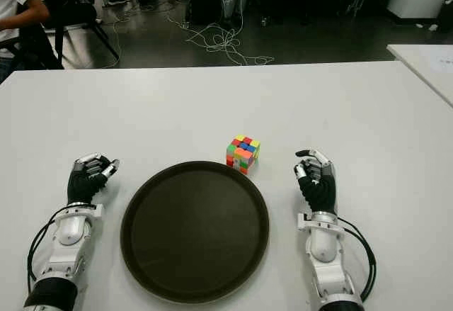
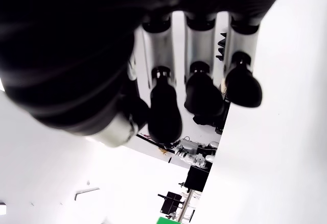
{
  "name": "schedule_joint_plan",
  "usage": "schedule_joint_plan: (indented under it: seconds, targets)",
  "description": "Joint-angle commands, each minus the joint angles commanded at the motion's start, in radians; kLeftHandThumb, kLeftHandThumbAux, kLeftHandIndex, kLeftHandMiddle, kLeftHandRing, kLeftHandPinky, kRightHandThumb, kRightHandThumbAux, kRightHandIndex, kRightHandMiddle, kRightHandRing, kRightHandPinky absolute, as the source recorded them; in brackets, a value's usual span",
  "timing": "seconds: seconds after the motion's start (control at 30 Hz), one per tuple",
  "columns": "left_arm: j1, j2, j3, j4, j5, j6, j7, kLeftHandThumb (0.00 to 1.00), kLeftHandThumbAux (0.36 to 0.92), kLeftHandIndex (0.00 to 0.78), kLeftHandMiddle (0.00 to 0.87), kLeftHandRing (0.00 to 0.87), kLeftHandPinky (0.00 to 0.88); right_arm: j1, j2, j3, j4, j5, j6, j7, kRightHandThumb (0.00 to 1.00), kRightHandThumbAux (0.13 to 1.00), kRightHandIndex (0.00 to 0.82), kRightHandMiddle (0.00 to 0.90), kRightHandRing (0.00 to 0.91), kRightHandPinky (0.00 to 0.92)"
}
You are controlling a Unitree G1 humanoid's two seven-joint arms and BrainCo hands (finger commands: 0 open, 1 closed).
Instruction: Pick up the Rubik's Cube and put it in the plate
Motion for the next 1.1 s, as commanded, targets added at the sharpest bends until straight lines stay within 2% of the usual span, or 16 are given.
schedule_joint_plan:
  seconds: [1.1]
  targets:
    - [0.003,0.002,-0.010,-0.011,0.015,0.009,0.010,0.199,0.805,0.612,0.771,0.783,0.776,-0.003,-0.004,-0.002,0.011,0.017,-0.013,0.021,0.688,0.729,0.434,0.770,0.784,0.778]
